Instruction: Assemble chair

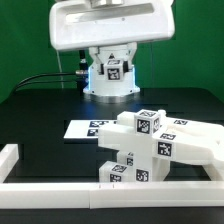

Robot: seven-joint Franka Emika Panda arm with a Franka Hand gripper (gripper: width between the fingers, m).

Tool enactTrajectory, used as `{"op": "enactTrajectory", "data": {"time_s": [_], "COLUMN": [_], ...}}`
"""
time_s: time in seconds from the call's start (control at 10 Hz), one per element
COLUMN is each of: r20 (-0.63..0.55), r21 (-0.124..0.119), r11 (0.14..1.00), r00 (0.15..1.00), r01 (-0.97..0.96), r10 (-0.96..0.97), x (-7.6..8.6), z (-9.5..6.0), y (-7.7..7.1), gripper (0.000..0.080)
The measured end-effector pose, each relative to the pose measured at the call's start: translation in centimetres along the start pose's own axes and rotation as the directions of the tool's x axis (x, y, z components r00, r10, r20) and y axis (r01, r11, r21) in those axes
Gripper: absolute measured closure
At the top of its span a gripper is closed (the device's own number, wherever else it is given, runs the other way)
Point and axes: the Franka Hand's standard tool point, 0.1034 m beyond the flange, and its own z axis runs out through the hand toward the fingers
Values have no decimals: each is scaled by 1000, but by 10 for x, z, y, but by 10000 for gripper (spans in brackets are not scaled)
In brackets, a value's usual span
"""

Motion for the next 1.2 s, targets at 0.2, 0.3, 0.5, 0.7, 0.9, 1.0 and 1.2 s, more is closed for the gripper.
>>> {"op": "enactTrajectory", "data": {"time_s": [0.2,0.3,0.5,0.7,0.9,1.0,1.2], "r20": [-160,-134,-126,-107,-111,-112,-112], "r21": [-17,-16,-19,-18,-19,-21,-22], "r11": [1000,1000,1000,997,998,998,998], "r00": [987,991,992,992,992,992,992], "r01": [9,0,-10,-71,-67,-59,-60], "r10": [-12,-2,8,69,64,57,57], "x": [4,2,0,-3,-15,-12,-12], "z": [-2,0,5,39,53,52,53], "y": [-18,-14,-13,-39,-59,-57,-56], "gripper": [519,519,519,519,519,519,519]}}
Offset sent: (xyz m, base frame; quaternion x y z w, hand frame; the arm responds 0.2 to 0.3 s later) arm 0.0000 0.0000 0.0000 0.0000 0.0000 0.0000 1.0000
